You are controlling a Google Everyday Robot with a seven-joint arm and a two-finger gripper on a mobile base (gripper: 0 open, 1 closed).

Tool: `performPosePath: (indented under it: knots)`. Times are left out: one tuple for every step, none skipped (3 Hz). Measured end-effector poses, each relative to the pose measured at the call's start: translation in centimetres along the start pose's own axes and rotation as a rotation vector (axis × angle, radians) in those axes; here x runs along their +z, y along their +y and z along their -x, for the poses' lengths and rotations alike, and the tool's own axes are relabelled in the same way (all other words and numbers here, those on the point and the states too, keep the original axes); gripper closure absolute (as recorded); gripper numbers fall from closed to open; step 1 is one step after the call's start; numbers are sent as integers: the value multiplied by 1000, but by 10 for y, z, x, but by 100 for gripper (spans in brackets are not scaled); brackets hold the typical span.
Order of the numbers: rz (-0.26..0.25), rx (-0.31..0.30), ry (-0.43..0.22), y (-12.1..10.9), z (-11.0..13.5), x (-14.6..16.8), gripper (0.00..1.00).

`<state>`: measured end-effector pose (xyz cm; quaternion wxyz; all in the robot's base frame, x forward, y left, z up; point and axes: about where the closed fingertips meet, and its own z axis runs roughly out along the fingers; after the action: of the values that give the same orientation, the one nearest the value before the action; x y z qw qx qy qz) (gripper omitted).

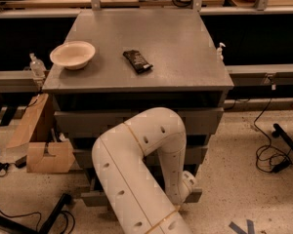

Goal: Open bottom drawer

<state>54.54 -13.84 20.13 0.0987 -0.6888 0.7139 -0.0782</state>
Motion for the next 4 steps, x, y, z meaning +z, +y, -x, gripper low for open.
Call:
performPosePath:
  knots:
    - [1,0,0,1,0,0,41]
    - [55,9,41,16,-7,1,64]
    - [110,16,76,38,-13,-3,87]
    - [110,16,76,38,-13,-3,100]
